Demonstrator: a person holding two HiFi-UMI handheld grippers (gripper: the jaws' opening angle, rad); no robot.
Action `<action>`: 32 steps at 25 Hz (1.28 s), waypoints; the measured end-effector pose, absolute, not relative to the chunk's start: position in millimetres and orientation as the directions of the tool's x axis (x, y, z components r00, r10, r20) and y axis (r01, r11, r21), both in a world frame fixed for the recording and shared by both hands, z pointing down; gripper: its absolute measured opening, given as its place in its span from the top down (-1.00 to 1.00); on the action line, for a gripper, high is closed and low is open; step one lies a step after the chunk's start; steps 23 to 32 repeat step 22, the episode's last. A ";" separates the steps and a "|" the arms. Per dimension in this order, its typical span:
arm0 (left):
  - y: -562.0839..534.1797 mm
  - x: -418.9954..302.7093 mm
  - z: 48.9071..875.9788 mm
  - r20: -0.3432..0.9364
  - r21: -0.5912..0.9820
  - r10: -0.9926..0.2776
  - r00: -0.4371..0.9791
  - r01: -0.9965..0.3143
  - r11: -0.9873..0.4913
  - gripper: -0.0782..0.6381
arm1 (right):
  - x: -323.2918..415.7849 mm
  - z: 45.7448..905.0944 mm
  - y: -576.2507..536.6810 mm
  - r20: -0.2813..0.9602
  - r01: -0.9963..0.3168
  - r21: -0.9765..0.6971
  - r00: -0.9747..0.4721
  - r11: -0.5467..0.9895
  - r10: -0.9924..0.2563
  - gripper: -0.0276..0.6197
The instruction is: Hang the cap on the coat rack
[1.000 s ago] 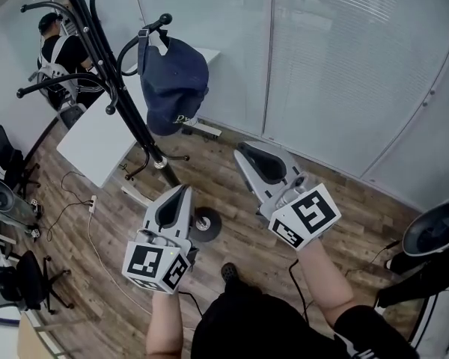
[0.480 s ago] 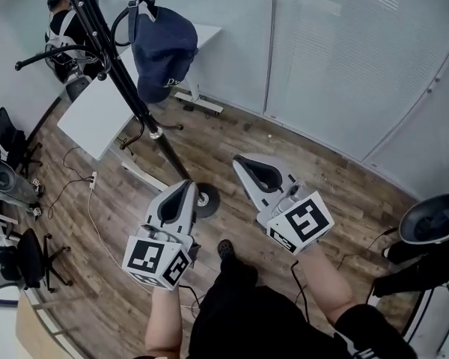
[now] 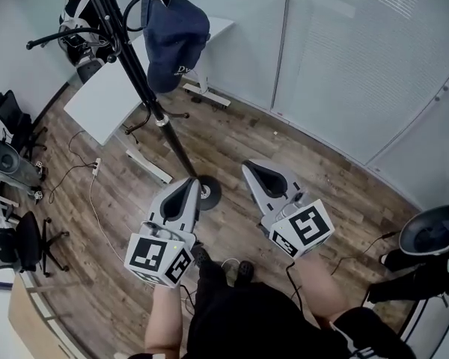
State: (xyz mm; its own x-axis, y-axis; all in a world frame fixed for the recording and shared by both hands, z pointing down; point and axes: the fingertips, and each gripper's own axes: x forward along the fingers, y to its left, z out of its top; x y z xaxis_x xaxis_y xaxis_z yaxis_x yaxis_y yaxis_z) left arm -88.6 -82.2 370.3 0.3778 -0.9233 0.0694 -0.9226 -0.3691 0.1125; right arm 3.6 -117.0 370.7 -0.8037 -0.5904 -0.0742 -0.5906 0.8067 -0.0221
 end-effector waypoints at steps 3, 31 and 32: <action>-81.6 -88.9 372.8 0.063 0.127 -0.925 0.375 -0.922 -0.365 0.74 | 4.8 366.8 -114.7 -0.085 -0.593 -0.054 -0.799 0.803 -0.596 0.82; -82.4 -85.4 372.1 0.065 0.128 -0.920 0.387 -0.917 -0.377 0.74 | 2.7 358.5 -106.1 -0.102 -0.584 -0.076 -0.802 0.808 -0.589 0.82; -82.4 -85.4 372.1 0.065 0.128 -0.920 0.387 -0.917 -0.377 0.74 | 2.7 358.5 -106.1 -0.102 -0.584 -0.076 -0.802 0.808 -0.589 0.82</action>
